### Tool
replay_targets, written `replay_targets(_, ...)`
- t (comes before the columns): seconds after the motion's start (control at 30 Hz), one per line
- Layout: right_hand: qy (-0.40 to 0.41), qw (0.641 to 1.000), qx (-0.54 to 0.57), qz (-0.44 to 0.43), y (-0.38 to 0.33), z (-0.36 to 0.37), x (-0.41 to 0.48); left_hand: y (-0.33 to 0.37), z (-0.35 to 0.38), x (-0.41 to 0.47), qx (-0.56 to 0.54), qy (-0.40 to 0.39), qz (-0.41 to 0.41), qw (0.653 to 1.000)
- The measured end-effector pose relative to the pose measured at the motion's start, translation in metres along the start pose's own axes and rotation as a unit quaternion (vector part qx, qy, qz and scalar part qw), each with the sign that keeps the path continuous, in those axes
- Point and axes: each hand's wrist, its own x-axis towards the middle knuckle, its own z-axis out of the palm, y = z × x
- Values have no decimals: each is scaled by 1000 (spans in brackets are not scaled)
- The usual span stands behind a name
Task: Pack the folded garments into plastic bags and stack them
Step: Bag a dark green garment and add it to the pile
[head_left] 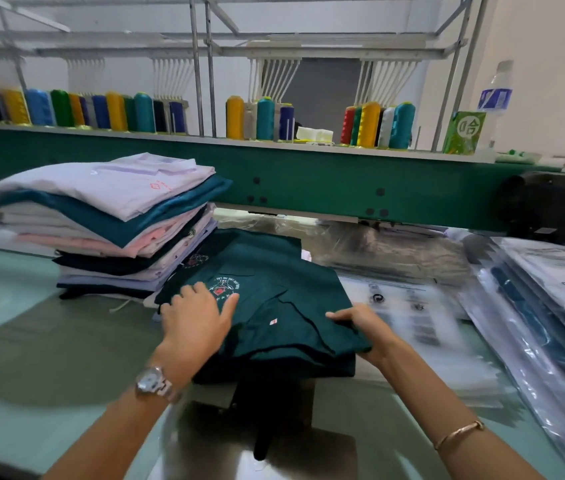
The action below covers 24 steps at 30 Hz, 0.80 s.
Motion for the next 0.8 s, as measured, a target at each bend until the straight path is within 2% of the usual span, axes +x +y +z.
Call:
replay_targets(0.07,-4,1000,4,-17,3,1,-1,-31,19,13,-92,-86,-54,991)
replay_targets(0.13,2,1000,5,-25,5,3,-2,-51,35,17,-219,-196,-66,953)
replay_targets(0.17,9,1000,-2,-28,5,4,-2,-55,42,16,-307,-240,-85,917)
replay_targets(0.23,26,999,-34,-29,6,4,-5,-59,49,11,-501,-305,-136,799)
replay_targets(0.27,28,998,-54,-29,6,3,-6,-61,49,9,-562,-313,-143,752)
replay_targets(0.33,14,996,-85,-38,8,0,-8,-63,45,8,-628,-297,-128,708)
replay_targets(0.43,-2,990,-118,-74,6,-2,-11,-54,26,9,-653,-250,-81,711)
replay_targets(0.6,-15,973,-202,-114,-6,1,-28,-6,-10,-7,-657,-228,0,719)
replay_targets(0.7,27,948,-282,-145,-13,3,-36,21,-22,-25,-662,-235,42,710)
replay_targets(0.8,55,938,-304,-159,-19,1,-45,46,-27,-43,-659,-244,87,706)
